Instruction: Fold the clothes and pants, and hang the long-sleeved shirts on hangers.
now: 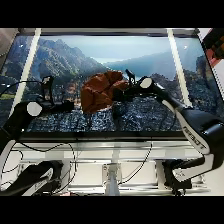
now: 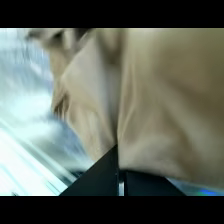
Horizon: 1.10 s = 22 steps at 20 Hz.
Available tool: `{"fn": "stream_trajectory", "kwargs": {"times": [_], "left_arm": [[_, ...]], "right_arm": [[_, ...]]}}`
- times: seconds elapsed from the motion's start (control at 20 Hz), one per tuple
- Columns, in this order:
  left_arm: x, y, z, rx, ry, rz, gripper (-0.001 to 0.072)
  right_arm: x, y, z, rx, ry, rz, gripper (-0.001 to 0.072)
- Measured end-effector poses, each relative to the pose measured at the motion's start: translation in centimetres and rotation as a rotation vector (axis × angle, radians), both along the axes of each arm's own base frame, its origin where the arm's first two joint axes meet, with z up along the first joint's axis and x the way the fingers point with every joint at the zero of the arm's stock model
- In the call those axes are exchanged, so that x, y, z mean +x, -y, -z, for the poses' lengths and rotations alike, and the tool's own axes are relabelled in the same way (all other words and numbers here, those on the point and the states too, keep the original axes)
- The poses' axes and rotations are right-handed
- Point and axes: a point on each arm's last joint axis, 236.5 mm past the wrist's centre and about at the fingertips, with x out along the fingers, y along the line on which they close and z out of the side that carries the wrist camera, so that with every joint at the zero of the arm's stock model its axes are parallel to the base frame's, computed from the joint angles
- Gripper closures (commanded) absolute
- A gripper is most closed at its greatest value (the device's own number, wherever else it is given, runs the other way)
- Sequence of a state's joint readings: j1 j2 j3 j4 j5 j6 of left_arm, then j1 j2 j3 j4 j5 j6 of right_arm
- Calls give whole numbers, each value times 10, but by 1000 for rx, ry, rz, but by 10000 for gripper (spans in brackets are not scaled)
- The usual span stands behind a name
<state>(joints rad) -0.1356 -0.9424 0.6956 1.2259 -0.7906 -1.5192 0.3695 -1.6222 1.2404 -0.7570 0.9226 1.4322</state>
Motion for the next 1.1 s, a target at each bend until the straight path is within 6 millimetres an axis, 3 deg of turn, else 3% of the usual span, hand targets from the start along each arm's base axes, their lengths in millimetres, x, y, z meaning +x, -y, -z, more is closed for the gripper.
{"fn": "stream_trajectory", "kwargs": {"times": [0.15, 0.2, 0.3, 0.5, 0.65, 0.85, 1.1], "left_arm": [[3, 9, -4, -60, 5, -21, 467], [5, 13, -6, -84, 7, -30, 426], [9, 21, -13, -141, 20, -52, 92], [16, 53, -29, -239, 74, -30, 74], [8, 97, -30, -270, 98, 76, 73], [-15, 165, -11, -322, 53, 185, 60], [-30, 240, 7, -384, -20, 250, 42]], "right_arm": [[-24, 44, -33, -141, 70, -144, 699], [-36, 63, -45, -195, 82, -187, 699], [-59, 98, -71, -279, 108, -226, 699], [-128, 146, -107, -363, 108, -271, 699], [-168, 164, -111, -390, 127, -270, 699], [-193, 174, -95, -399, 127, -237, 698], [-200, 177, -82, -402, 121, -216, 698]]}}
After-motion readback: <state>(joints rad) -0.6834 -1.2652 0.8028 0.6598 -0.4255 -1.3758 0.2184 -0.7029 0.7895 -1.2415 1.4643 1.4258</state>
